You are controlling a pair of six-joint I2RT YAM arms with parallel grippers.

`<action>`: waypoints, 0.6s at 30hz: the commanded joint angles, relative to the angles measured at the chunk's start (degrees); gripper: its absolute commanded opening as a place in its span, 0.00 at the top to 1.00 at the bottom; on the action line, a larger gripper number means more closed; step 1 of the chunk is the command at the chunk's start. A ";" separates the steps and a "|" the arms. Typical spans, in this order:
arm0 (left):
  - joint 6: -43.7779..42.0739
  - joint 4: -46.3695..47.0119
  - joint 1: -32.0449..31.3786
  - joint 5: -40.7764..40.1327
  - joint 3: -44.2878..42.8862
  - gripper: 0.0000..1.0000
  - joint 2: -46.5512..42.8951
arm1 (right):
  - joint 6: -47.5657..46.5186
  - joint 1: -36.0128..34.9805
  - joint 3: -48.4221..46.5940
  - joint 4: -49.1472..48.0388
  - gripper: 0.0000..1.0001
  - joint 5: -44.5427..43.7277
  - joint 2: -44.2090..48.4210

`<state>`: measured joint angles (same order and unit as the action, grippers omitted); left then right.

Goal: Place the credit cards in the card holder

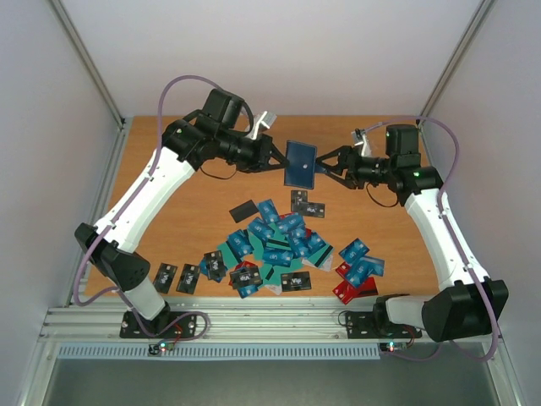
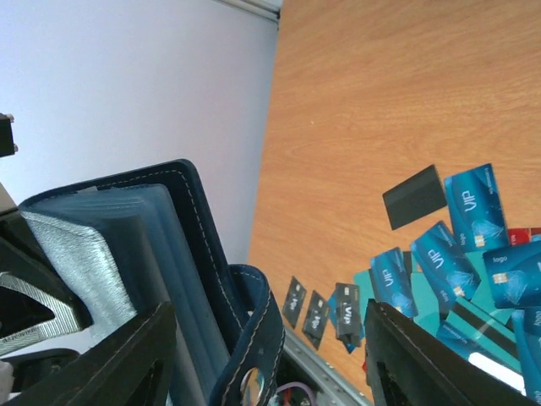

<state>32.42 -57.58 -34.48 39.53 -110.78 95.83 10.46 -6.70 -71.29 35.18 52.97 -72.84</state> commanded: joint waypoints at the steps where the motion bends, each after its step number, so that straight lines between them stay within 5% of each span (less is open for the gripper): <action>1: 3.40 6.90 0.11 4.71 -0.99 1.00 -1.06 | 0.51 0.62 0.20 -2.11 0.41 4.31 -0.27; 10: 7.96 12.87 0.11 9.13 -0.40 1.00 -1.25 | 2.30 1.66 2.58 -7.27 0.58 10.41 0.52; 18: 9.87 16.04 0.11 12.46 -0.12 1.00 -0.86 | 19.94 5.31 9.31 -33.78 0.64 21.30 1.28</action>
<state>40.51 -47.33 -34.44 47.79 -110.76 95.83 18.61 -2.48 -63.90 19.03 66.63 -72.73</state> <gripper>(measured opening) 0.045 0.364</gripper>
